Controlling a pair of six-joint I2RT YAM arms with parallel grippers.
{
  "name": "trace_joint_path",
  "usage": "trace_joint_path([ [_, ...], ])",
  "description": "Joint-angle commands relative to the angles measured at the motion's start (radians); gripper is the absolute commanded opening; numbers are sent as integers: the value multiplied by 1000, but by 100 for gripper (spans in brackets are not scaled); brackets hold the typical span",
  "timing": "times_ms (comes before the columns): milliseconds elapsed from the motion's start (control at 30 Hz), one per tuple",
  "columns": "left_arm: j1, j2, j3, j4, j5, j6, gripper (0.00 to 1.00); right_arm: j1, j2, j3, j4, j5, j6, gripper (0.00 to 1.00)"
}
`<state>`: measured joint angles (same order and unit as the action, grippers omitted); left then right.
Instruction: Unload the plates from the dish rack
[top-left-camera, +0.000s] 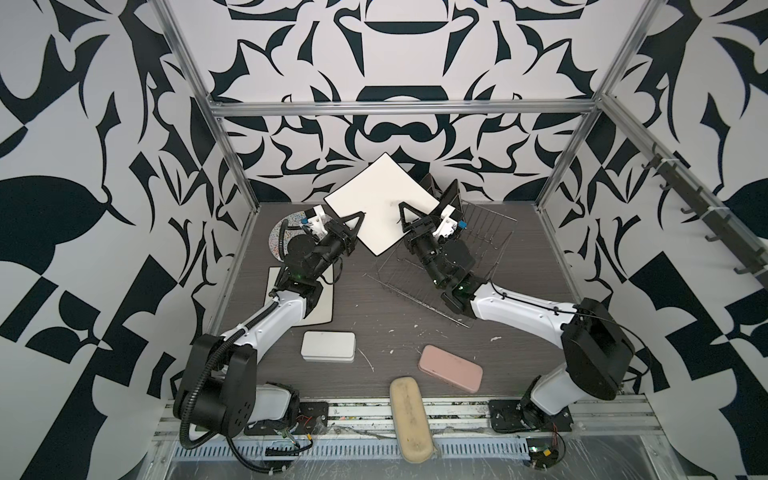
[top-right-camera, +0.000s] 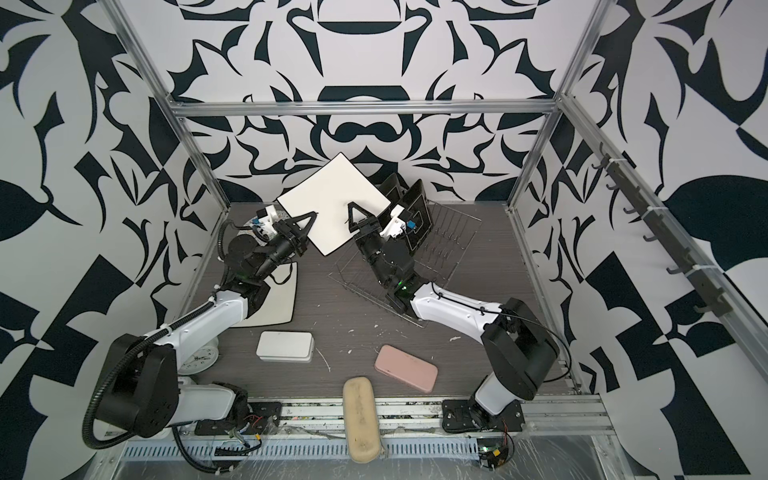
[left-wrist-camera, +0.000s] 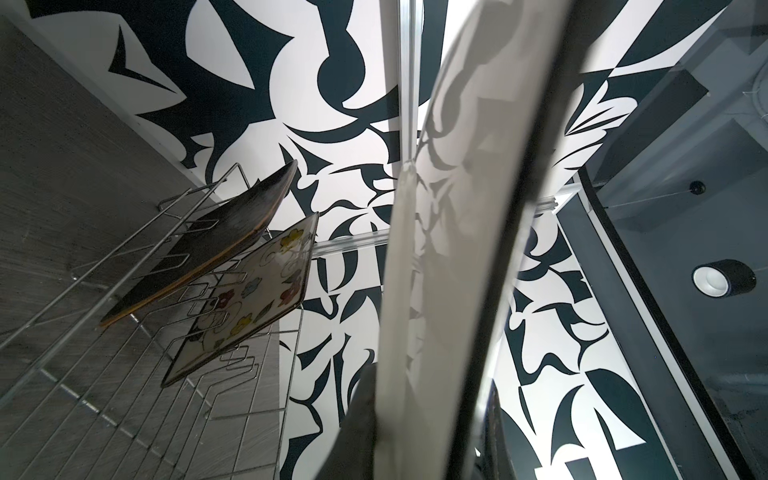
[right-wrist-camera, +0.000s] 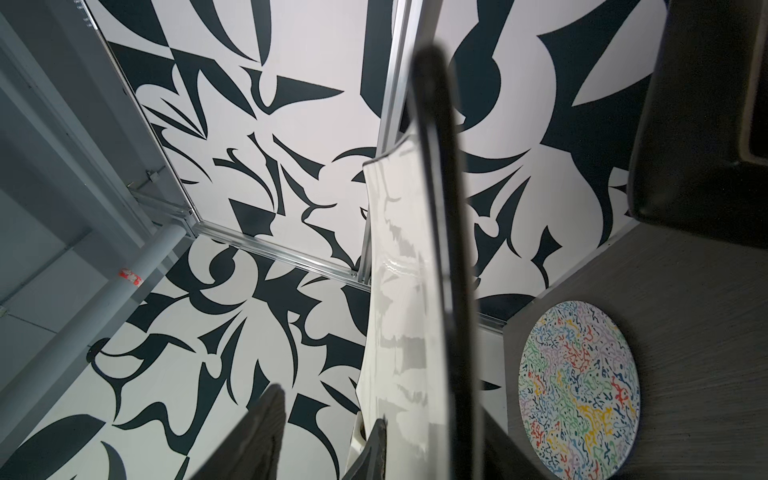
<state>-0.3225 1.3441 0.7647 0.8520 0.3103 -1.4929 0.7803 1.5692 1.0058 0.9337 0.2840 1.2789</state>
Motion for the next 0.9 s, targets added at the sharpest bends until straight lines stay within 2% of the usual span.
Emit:
trace_joint_path([
  [0, 5, -55, 12, 122, -49, 8, 0, -9, -77, 10, 136, 6, -13, 66],
  [267, 7, -77, 14, 128, -62, 9, 0, -18, -83, -6, 130, 9, -4, 70],
  [867, 46, -172, -53, 157, -125, 26, 0, -39, -110, -31, 89, 4, 5, 72],
])
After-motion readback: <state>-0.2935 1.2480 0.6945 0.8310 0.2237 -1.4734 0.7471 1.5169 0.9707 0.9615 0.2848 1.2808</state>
